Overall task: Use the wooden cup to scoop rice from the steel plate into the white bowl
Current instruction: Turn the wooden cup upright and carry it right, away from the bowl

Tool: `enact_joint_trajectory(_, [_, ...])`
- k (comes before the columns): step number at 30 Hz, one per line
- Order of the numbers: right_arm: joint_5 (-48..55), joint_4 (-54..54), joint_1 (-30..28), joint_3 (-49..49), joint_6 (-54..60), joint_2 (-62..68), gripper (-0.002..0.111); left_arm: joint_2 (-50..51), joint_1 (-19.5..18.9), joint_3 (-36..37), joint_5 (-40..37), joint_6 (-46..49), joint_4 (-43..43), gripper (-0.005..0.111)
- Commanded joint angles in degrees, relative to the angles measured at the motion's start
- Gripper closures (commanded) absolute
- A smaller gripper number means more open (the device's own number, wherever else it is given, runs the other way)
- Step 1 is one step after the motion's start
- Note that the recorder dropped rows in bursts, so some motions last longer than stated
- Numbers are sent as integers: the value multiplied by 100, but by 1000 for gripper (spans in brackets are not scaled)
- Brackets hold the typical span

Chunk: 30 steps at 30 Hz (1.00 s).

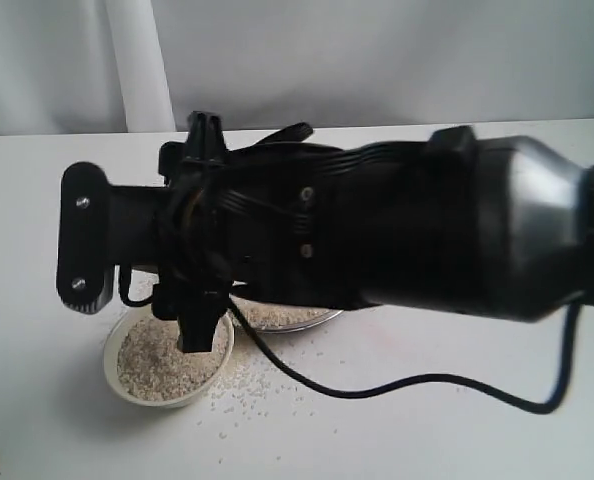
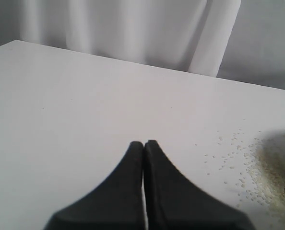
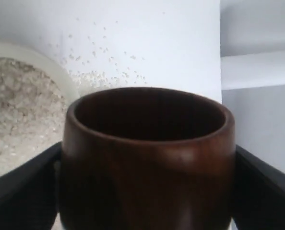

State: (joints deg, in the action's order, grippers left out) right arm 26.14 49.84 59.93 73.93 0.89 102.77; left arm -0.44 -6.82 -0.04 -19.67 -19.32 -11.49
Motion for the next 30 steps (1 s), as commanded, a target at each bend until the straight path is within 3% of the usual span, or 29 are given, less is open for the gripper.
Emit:
enact_joint_trajectory(1, [-893, -177, -218, -831, -1700, -919, 108, 44, 8, 4, 36, -13, 21, 107])
enact_joint_trajectory(4, [-1834, -398, -707, -1747, -2877, -1697, 108, 44, 8, 4, 36, -13, 21, 107])
enact_joint_trajectory(7, [-2404, -745, -1269, -2421, -2877, -2225, 108, 44, 8, 4, 36, -13, 21, 107])
enact_joint_trajectory(13, [-3773, -2666, -3237, -3500, -1848, -3407, 108, 44, 8, 4, 36, -13, 21, 107])
enact_joint_trajectory(16, [-4113, -3414, -3896, -3748, -1426, -3472, 108, 44, 8, 4, 36, -13, 21, 107])
enact_joint_trajectory(20, [-5186, -4178, -4317, -4195, -846, -3273, 108, 44, 8, 4, 36, -13, 21, 107])
enact_joint_trajectory(24, [-6521, -4687, -4347, -4622, -194, -2857, 108, 44, 8, 4, 36, -13, 21, 107])
enact_joint_trajectory(30, [-7173, -5087, -4347, -4717, 85, -1925, 108, 44, 8, 4, 36, -13, 21, 107])
